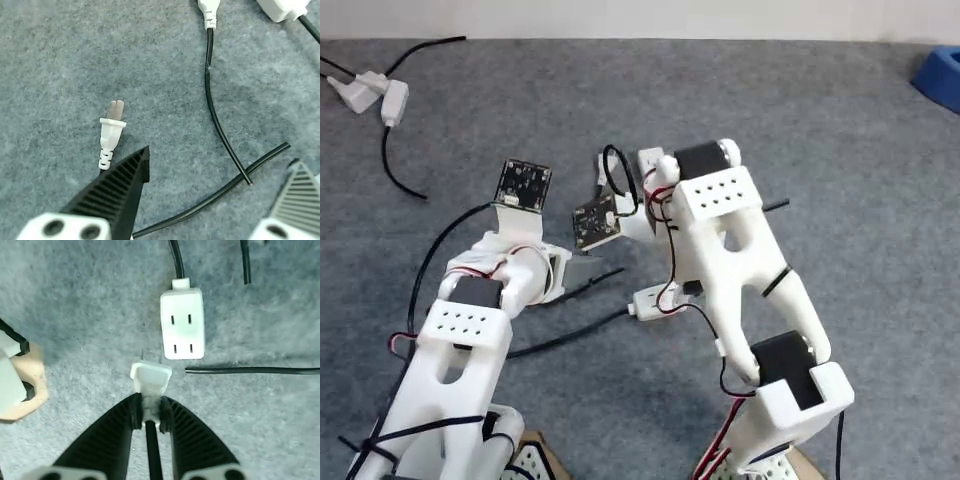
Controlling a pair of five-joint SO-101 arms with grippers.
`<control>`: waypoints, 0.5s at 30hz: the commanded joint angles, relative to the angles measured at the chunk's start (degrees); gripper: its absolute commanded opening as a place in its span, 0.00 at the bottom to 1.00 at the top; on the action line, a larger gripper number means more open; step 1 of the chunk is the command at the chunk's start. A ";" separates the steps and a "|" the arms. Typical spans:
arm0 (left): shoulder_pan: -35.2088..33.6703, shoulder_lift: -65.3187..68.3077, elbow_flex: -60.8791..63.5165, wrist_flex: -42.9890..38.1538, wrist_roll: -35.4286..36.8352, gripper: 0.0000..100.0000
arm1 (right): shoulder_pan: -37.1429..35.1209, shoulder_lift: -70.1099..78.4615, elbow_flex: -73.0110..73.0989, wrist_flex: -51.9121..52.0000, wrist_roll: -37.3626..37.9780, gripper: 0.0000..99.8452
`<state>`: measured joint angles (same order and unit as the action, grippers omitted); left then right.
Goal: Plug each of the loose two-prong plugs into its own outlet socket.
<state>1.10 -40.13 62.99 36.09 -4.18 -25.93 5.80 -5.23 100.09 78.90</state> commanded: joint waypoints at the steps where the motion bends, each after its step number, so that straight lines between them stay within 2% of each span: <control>1: 0.84 -0.04 -0.40 -0.97 0.09 0.40 | 0.75 -0.22 -3.21 0.75 0.88 0.01; 15: 0.84 -0.04 -0.40 -0.97 0.09 0.40 | 0.75 12.62 -15.34 0.75 0.53 0.01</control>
<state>1.10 -40.13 62.99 36.09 -4.18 -25.85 18.90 -16.84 100.09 78.99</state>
